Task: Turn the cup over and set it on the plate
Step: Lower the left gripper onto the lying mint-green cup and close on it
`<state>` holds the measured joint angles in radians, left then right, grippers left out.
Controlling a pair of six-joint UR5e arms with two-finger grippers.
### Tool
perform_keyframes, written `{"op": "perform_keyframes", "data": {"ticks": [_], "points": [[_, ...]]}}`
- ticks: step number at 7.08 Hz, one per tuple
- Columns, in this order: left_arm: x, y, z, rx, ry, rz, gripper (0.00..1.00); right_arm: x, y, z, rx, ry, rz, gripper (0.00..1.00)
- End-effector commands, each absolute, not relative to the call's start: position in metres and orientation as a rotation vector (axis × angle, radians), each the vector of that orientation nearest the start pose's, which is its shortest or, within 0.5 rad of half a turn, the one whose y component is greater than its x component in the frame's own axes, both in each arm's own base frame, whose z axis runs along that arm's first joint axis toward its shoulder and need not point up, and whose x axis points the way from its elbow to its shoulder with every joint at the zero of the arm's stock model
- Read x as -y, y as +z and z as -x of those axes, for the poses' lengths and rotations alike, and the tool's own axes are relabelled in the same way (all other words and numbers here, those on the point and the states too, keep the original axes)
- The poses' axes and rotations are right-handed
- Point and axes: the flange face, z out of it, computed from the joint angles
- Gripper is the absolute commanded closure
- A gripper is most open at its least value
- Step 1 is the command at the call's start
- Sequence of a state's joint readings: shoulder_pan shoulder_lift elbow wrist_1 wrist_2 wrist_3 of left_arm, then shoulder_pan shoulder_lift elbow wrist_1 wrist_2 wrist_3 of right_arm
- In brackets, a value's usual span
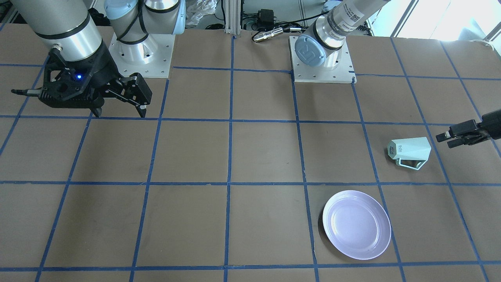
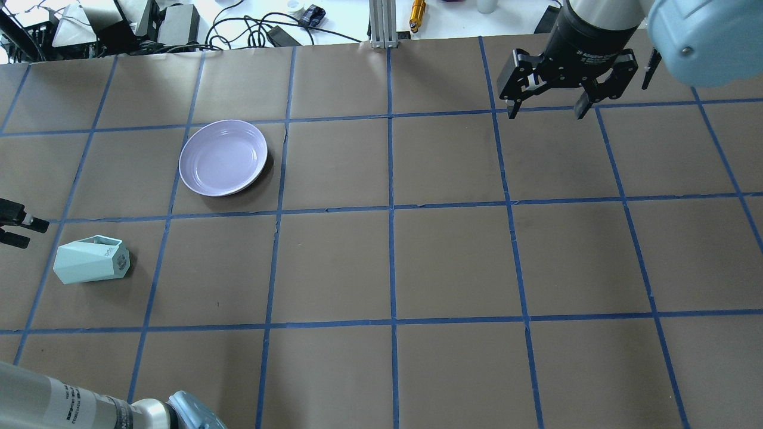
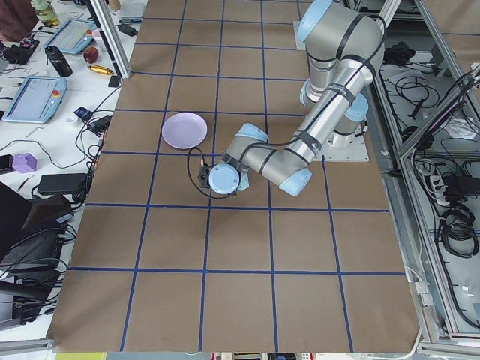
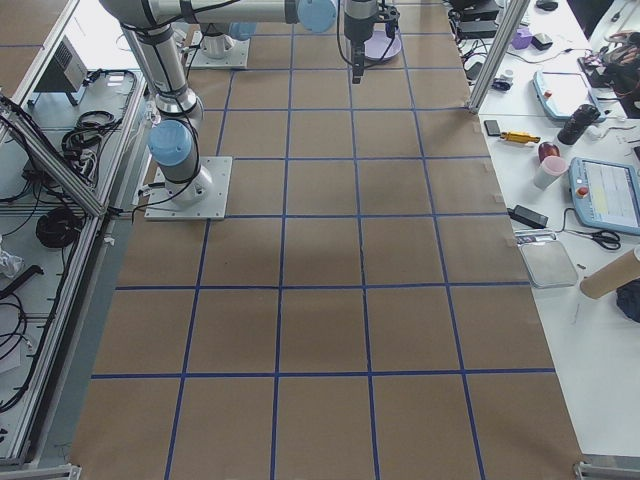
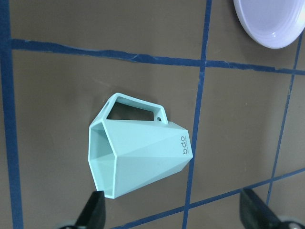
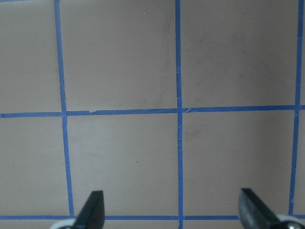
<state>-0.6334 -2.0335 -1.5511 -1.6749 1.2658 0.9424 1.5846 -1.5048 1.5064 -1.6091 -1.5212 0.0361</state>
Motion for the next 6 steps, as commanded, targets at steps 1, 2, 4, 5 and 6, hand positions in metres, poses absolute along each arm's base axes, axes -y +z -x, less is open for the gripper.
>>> {"op": "perform_keyframes", "data": {"ticks": [1, 2, 4, 5, 6], "points": [[0.465, 0.203, -0.373, 2.355, -0.146, -0.133, 0.00, 0.522, 0.490, -0.145, -3.091, -0.055, -0.034, 0.00], [0.457, 0.189, -0.377, 2.301, -0.146, -0.095, 0.00, 0.521, 0.490, -0.146, -3.089, -0.053, -0.034, 0.00], [0.447, 0.163, -0.384, 2.211, -0.144, -0.134, 0.03, 0.522, 0.490, -0.145, -3.091, -0.055, -0.032, 0.00], [0.445, 0.159, -0.381, 2.156, -0.153, -0.142, 0.06, 0.522, 0.490, -0.146, -3.089, -0.055, -0.032, 0.00], [0.445, 0.159, -0.382, 2.146, -0.144, -0.135, 0.08, 0.522, 0.490, -0.146, -3.089, -0.055, -0.032, 0.00]]}}
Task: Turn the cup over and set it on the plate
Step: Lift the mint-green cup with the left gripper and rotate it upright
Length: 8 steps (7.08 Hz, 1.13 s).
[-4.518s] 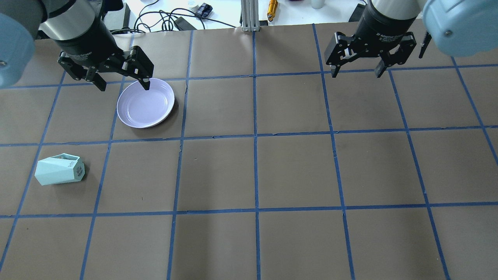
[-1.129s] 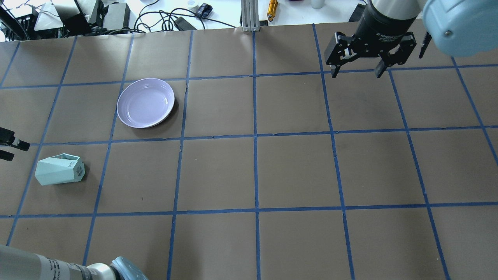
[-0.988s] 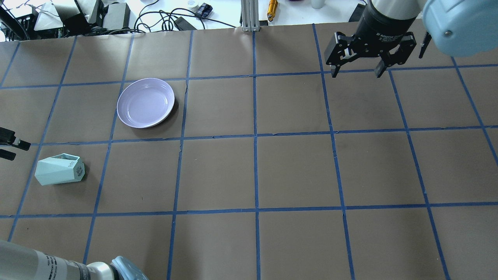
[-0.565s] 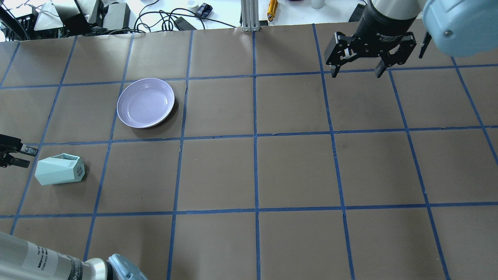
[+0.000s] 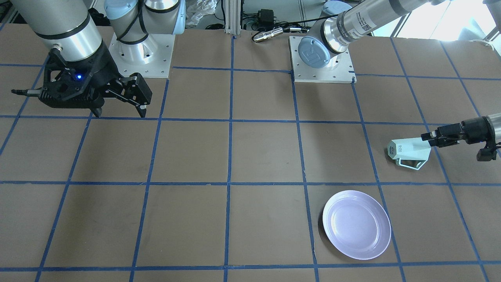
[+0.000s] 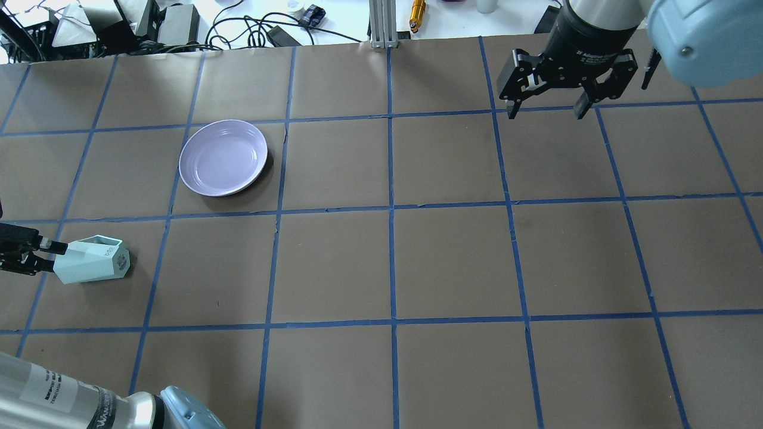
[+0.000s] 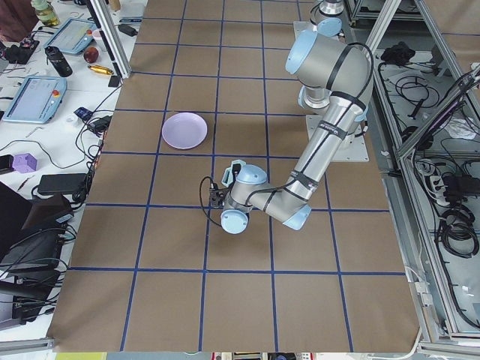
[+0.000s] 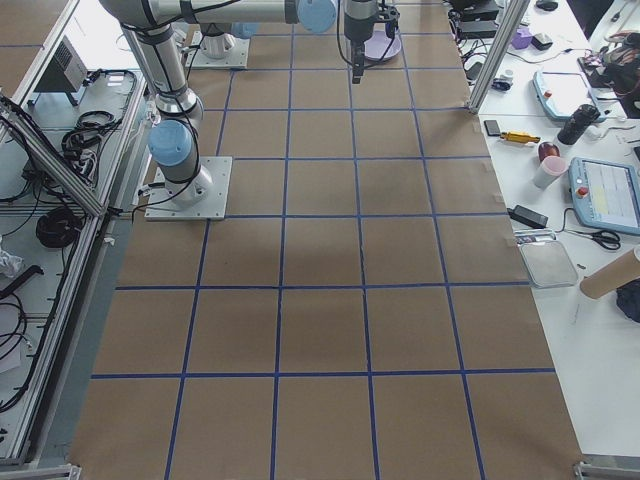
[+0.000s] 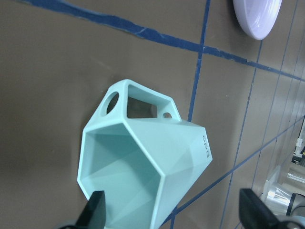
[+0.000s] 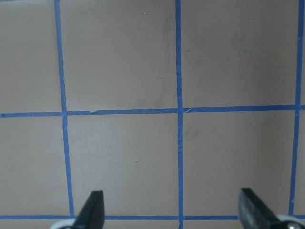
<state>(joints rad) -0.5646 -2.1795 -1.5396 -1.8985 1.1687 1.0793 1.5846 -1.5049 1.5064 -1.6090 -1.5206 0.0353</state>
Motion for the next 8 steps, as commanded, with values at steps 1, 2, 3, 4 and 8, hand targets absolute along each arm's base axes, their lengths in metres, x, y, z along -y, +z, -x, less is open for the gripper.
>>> {"op": "perform_keyframes", "data": {"ticks": [1, 2, 3, 4, 8], "points": [[0.446, 0.156, -0.380, 2.135, -0.126, -0.120, 0.14, 0.522, 0.490, -0.145, -3.091, -0.055, -0.034, 0.00], [0.448, 0.153, -0.379, 2.128, -0.114, -0.105, 0.26, 0.522, 0.490, -0.145, -3.091, -0.055, -0.032, 0.00], [0.450, 0.150, -0.376, 2.112, -0.107, -0.106, 0.47, 0.522, 0.490, -0.145, -3.091, -0.055, -0.032, 0.00], [0.450, 0.151, -0.372, 2.088, -0.102, -0.097, 0.73, 0.522, 0.490, -0.145, -3.091, -0.055, -0.032, 0.00], [0.452, 0.174, -0.362, 2.049, -0.062, -0.102, 1.00, 0.522, 0.490, -0.145, -3.091, -0.055, -0.034, 0.00]]}}
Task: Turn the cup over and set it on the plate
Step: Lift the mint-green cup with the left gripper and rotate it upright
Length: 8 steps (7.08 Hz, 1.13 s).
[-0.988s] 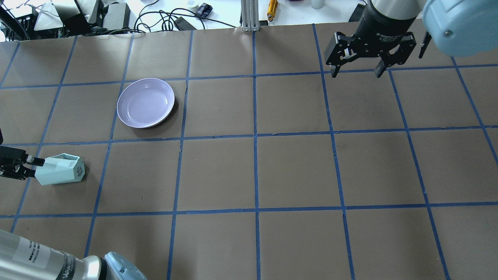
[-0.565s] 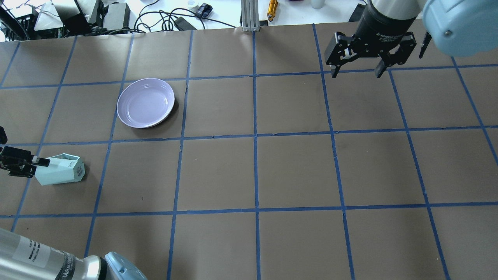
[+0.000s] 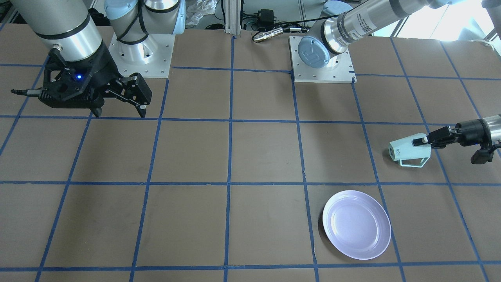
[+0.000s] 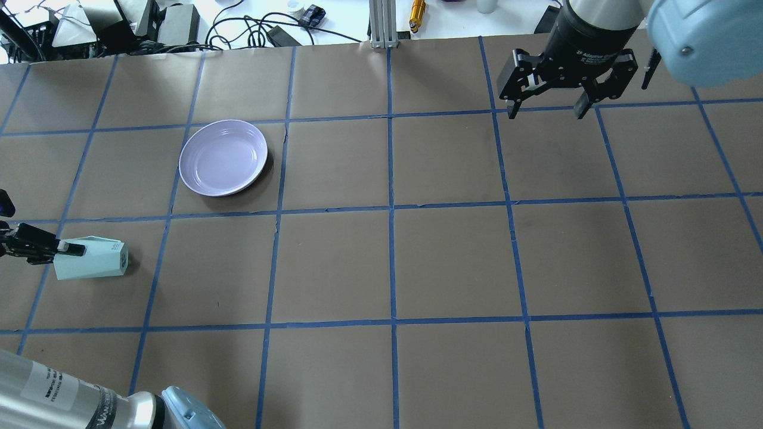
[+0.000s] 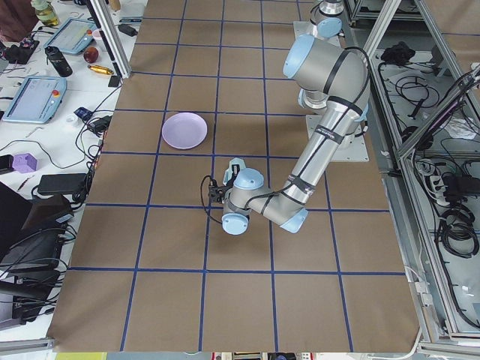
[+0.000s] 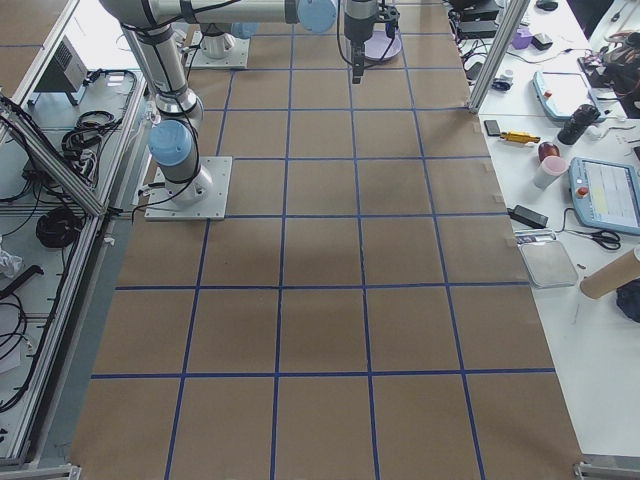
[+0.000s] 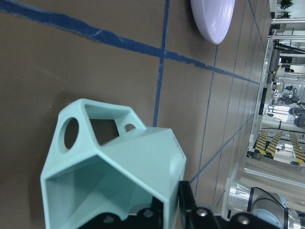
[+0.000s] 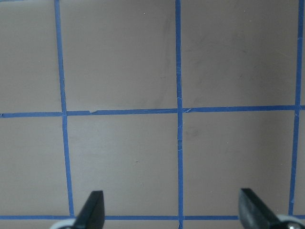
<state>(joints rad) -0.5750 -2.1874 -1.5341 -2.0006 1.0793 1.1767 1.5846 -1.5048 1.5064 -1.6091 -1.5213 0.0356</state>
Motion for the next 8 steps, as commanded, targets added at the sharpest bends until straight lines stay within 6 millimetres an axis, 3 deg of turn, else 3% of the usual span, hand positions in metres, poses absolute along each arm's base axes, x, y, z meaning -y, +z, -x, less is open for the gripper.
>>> {"op": "perform_keyframes", "data": {"ticks": [1, 2, 4, 6, 7, 8], "points": [[0.452, 0.188, -0.359, 2.056, -0.047, -0.102, 1.00, 0.522, 0.490, -0.145, -3.091, -0.055, -0.032, 0.00], [0.458, 0.216, -0.351, 2.082, -0.033, -0.081, 1.00, 0.522, 0.490, -0.145, -3.091, -0.055, -0.032, 0.00], [0.499, 0.287, -0.314, 2.213, -0.025, 0.058, 1.00, 0.522, 0.490, -0.146, -3.089, -0.055, -0.034, 0.00], [0.543, 0.352, -0.236, 2.351, -0.093, 0.173, 1.00, 0.522, 0.490, -0.146, -3.089, -0.055, -0.034, 0.00], [0.565, 0.373, -0.193, 2.407, -0.126, 0.176, 1.00, 0.522, 0.490, -0.146, -3.089, -0.055, -0.034, 0.00], [0.589, 0.379, -0.152, 2.525, -0.144, 0.272, 1.00, 0.522, 0.490, -0.146, -3.089, -0.055, -0.034, 0.00]]}}
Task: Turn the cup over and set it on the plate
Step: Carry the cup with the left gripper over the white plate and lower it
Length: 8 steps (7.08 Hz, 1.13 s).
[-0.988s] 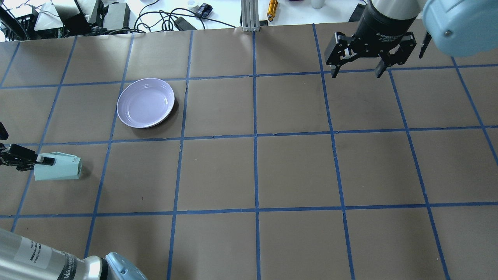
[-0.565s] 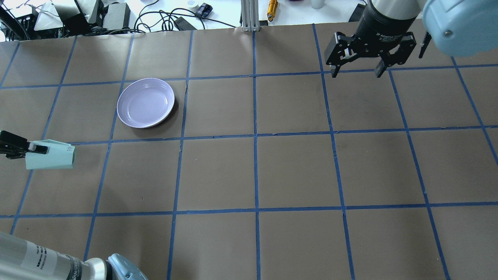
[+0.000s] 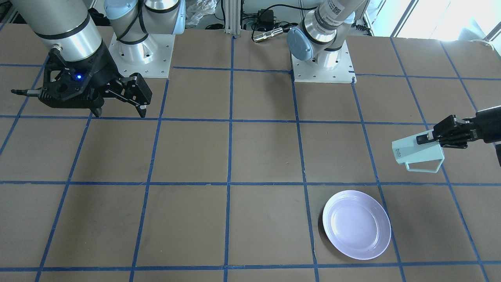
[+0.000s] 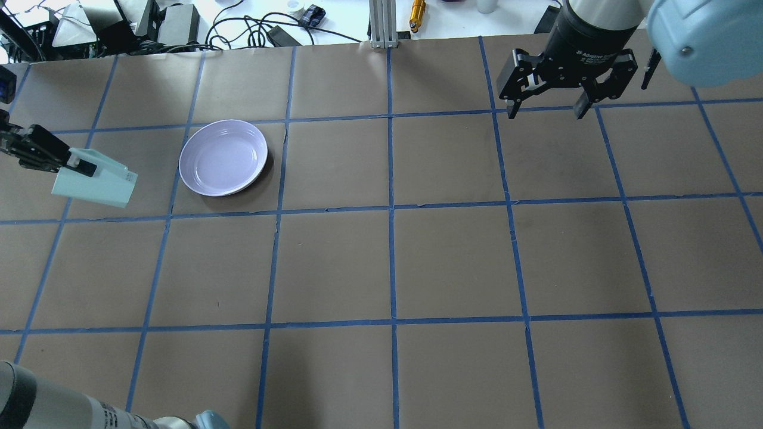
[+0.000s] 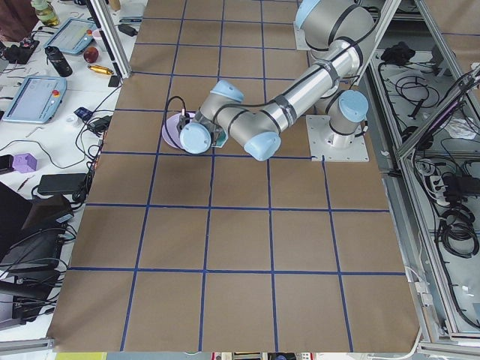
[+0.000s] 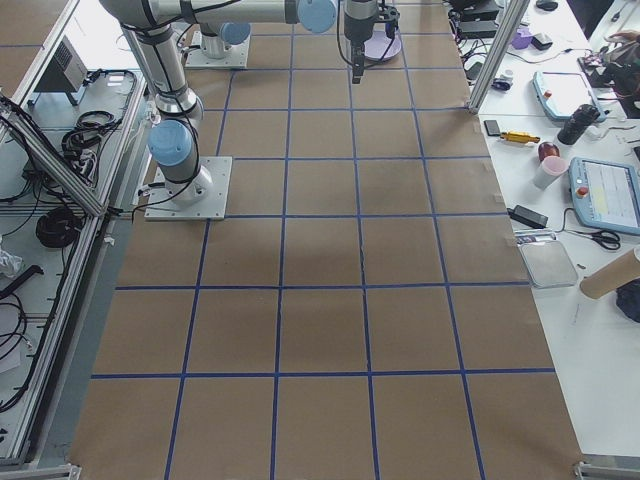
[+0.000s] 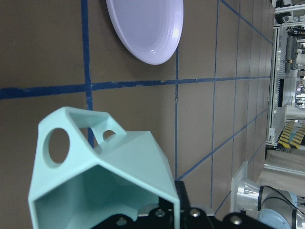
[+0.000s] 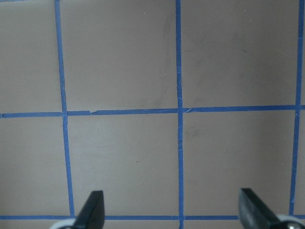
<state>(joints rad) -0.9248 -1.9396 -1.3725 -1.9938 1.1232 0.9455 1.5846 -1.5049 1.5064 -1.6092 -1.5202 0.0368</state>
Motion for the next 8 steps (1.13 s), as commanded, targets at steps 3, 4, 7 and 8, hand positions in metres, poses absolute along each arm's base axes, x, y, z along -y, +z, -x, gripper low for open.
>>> {"op": "perform_keyframes", "data": {"ticks": [3, 4, 7, 8], "points": [[0.638, 0.370, -0.037, 2.808, -0.157, 0.520, 1.00, 0.522, 0.490, -0.146, -3.089, -0.055, -0.034, 0.00], [0.651, 0.358, -0.012, 2.870, -0.149, 0.592, 1.00, 0.522, 0.490, -0.146, -3.089, -0.055, -0.034, 0.00], [0.679, 0.306, 0.015, 2.924, -0.146, 0.605, 1.00, 0.522, 0.490, -0.145, -3.091, -0.055, -0.034, 0.00], [0.683, 0.291, 0.017, 2.958, -0.181, 0.629, 1.00, 0.522, 0.490, -0.146, -3.089, -0.055, -0.034, 0.00]]}}
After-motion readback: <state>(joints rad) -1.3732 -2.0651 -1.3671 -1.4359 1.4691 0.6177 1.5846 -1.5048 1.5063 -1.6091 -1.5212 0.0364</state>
